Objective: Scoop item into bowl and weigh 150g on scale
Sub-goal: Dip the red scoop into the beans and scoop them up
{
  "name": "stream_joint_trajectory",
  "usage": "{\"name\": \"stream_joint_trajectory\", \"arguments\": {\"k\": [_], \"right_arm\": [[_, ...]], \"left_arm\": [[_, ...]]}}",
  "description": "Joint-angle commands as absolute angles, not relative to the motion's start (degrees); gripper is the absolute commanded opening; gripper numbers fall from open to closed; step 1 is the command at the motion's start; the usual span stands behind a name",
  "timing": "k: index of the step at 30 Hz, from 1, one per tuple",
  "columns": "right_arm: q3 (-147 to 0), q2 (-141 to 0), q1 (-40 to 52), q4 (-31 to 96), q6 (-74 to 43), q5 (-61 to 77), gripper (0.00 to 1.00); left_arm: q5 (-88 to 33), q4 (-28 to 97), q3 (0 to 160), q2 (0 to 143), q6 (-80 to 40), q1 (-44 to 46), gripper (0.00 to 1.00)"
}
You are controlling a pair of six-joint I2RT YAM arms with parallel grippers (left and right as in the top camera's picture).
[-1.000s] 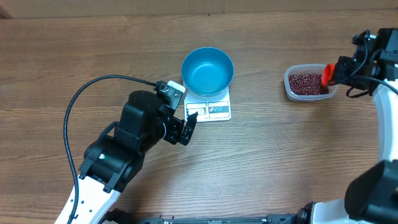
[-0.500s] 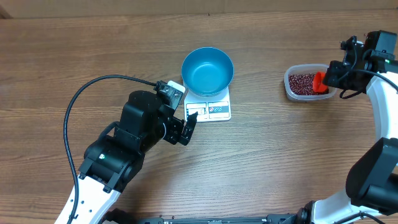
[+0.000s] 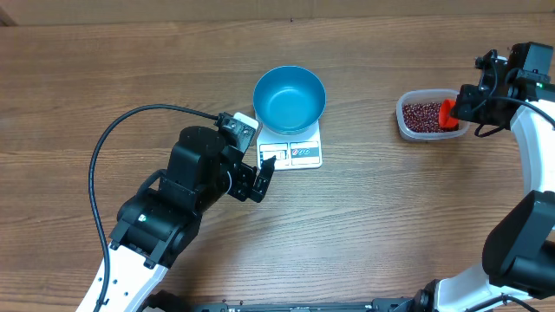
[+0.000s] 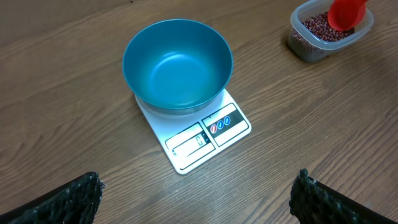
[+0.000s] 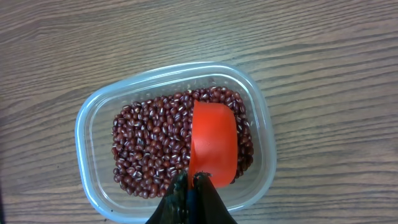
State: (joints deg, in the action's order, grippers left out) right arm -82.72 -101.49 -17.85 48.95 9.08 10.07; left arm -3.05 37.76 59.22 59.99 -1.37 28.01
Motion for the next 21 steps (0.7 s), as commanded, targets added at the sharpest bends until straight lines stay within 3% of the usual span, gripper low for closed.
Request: {"name": "stream_joint_trajectory", "arguments": {"k": [1, 21], "right_arm": [[-83.09, -101.93, -17.69, 48.82, 9.85, 10.48, 0.04], [-80.99, -102.13, -17.69, 49.12, 14.02, 13.41, 0.04]], "left_arm": [[-3.88, 37.71, 59.07, 59.24, -1.91, 27.73, 1.00], [-3.90, 37.71, 59.07, 59.24, -1.91, 27.73, 0.99]]}}
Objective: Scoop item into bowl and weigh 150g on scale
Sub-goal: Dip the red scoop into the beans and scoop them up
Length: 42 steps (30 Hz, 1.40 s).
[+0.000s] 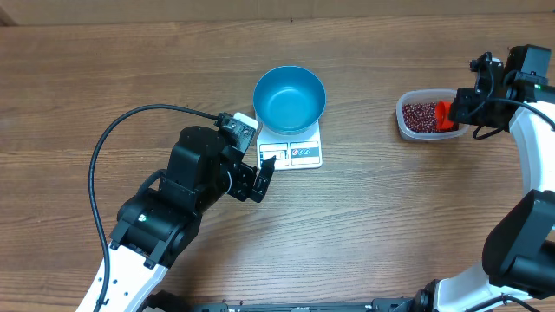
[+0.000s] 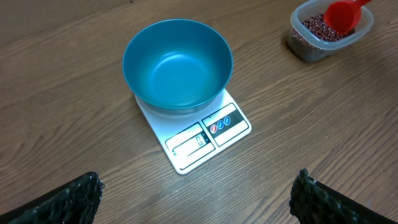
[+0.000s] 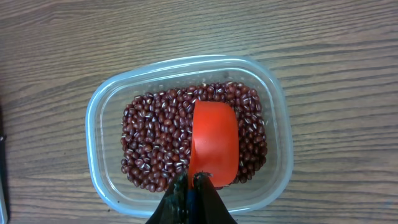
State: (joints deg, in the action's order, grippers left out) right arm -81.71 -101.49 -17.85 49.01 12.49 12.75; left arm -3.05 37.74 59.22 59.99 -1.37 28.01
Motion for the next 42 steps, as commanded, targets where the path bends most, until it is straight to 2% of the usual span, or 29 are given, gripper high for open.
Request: {"name": "stream_joint_trajectory", "arguments": {"k": [1, 18, 23, 34, 42], "right_arm": [[-80.99, -102.26, -17.69, 49.10, 14.04, 13.41, 0.04], [-80.95, -104.88, -17.69, 48.58, 15.29, 14.44, 0.04], [-80.95, -106.56, -17.69, 48.51, 15.53, 19.75, 0.04], [-80.95, -106.65, -17.69, 49.71, 16.62, 19.90, 0.04], [-80.95, -106.65, -17.69, 50.35, 18.37, 25.19, 0.04]], "left_arm": [[-3.90, 37.71, 59.07, 59.24, -1.91, 27.73, 0.99], [-3.88, 37.71, 59.07, 59.24, -1.91, 27.73, 1.00], [-3.88, 37.71, 59.07, 59.24, -1.91, 27.73, 1.00], [-3.88, 37.71, 59.07, 59.24, -1.91, 27.73, 0.99], [-3.90, 37.71, 59.07, 59.24, -1.91, 27.73, 0.99]]}}
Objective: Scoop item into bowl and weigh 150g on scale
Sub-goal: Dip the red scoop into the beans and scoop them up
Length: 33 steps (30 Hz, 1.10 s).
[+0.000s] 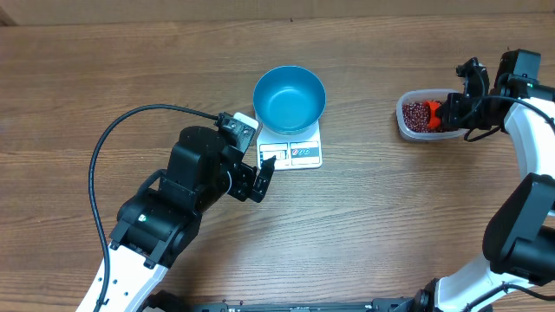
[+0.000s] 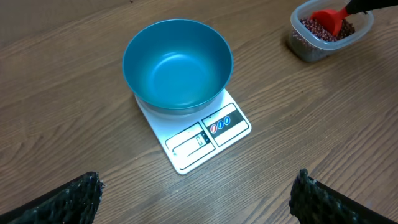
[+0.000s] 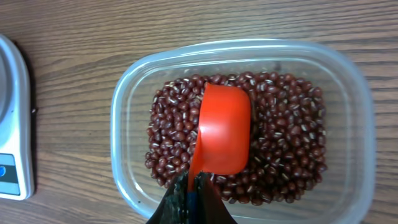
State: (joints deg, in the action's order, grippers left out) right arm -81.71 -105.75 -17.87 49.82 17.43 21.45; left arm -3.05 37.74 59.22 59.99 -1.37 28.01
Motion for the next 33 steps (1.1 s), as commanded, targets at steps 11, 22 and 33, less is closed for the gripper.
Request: {"name": "stream_joint_trajectory", "arguments": {"k": [11, 22, 33], "right_arm": [[-80.95, -106.65, -17.69, 51.77, 18.52, 25.56, 0.04], [-80.95, -106.65, -17.72, 52.58, 18.50, 28.84, 0.04], [-80.95, -107.61, -17.76, 52.99, 18.46, 30.17, 0.04]], "left_arm": [[-3.90, 37.71, 59.07, 59.24, -1.91, 27.73, 1.00], [-3.90, 37.71, 59.07, 59.24, -1.91, 27.73, 0.99], [-3.88, 37.71, 59.07, 59.24, -1.91, 27.73, 0.99]]}}
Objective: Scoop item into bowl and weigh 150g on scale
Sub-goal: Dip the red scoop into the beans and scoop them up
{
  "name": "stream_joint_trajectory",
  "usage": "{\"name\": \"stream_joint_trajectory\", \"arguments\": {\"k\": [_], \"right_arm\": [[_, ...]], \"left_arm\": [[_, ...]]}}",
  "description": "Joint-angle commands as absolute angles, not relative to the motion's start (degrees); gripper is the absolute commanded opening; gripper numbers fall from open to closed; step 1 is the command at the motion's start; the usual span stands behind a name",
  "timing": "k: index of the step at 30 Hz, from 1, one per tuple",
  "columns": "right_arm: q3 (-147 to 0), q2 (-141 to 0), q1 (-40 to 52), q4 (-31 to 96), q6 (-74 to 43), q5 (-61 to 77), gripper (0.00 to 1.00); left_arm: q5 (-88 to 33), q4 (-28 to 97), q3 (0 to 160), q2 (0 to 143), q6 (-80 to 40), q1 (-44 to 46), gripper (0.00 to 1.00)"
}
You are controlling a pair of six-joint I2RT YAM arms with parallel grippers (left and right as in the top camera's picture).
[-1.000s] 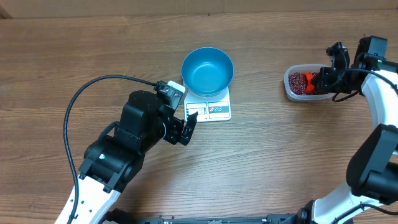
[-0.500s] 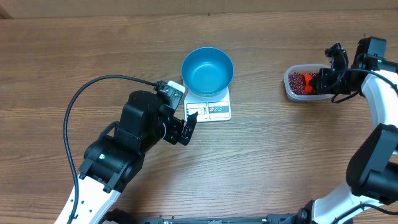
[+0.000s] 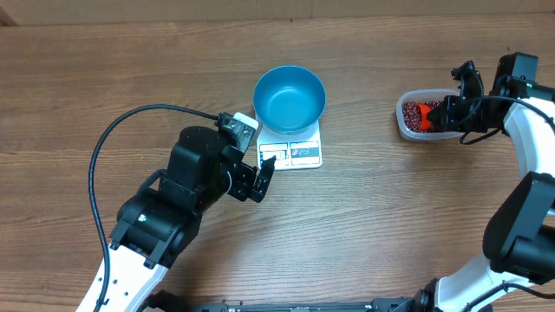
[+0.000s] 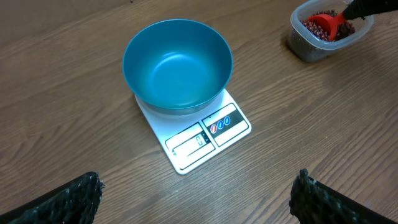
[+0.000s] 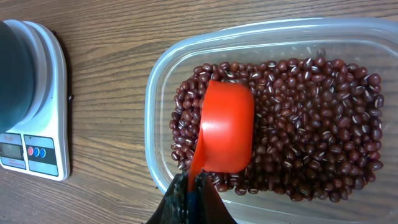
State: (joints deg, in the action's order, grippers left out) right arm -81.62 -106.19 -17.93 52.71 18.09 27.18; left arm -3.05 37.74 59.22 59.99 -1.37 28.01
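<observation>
An empty blue bowl (image 3: pixel 290 99) stands on the white scale (image 3: pixel 295 152) at mid-table. A clear tub (image 5: pixel 157 106) of red beans (image 5: pixel 311 124) lies at the right. My right gripper (image 5: pixel 191 182) is shut on the handle of a red scoop (image 5: pixel 225 127), whose cup is turned bottom up and rests down among the beans. In the overhead view the right gripper (image 3: pixel 444 113) sits at the tub's right end. My left gripper (image 4: pixel 193 193) hangs open above the wood in front of the scale, nothing between its fingers.
The left arm's black cable (image 3: pixel 130 139) loops over the table to the left of the scale. The wooden table's far edge (image 3: pixel 277 19) runs along the top. The scale's display and buttons (image 4: pixel 211 132) face the left arm.
My right gripper has come lower and closer over the tub, and the scoop's cup now sits deeper among the beans toward the tub's scale-side end. The left arm has not moved.
At first my right gripper held the red scoop bottom up above the tub's right edge. It then stood more squarely over the beans, and later lower with the cup touching them. Now the cup is pressed into the beans. The bowl stayed empty; the left gripper stayed open.
</observation>
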Motion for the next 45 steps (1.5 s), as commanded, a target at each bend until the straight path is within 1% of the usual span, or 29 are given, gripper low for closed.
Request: {"name": "stream_joint_trajectory", "arguments": {"k": [1, 6, 15, 24, 30, 34, 45], "right_arm": [[-80.95, -108.25, -17.76, 52.99, 18.26, 30.17, 0.04], [-80.95, -110.83, -17.76, 53.12, 18.31, 33.17, 0.04], [-80.95, -110.87, -18.17, 52.58, 18.20, 33.15, 0.04], [-80.95, -111.04, -22.46, 49.95, 16.73, 34.87, 0.04], [-80.95, -114.34, -25.19, 49.82, 16.75, 38.00, 0.04], [-80.95, -116.68, -26.17, 49.80, 16.75, 40.29, 0.04], [-80.95, -116.86, -28.21, 50.15, 16.78, 45.84, 0.04]], "left_arm": [[-3.90, 37.71, 59.07, 59.24, -1.91, 27.73, 1.00], [-3.88, 37.71, 59.07, 59.24, -1.91, 27.73, 1.00], [-3.88, 37.71, 59.07, 59.24, -1.91, 27.73, 1.00], [-3.88, 37.71, 59.07, 59.24, -1.91, 27.73, 1.00], [-3.88, 37.71, 59.07, 59.24, -1.91, 27.73, 1.00], [-3.90, 37.71, 59.07, 59.24, -1.91, 27.73, 1.00], [-3.88, 37.74, 59.07, 59.24, -1.91, 27.73, 1.00]]}}
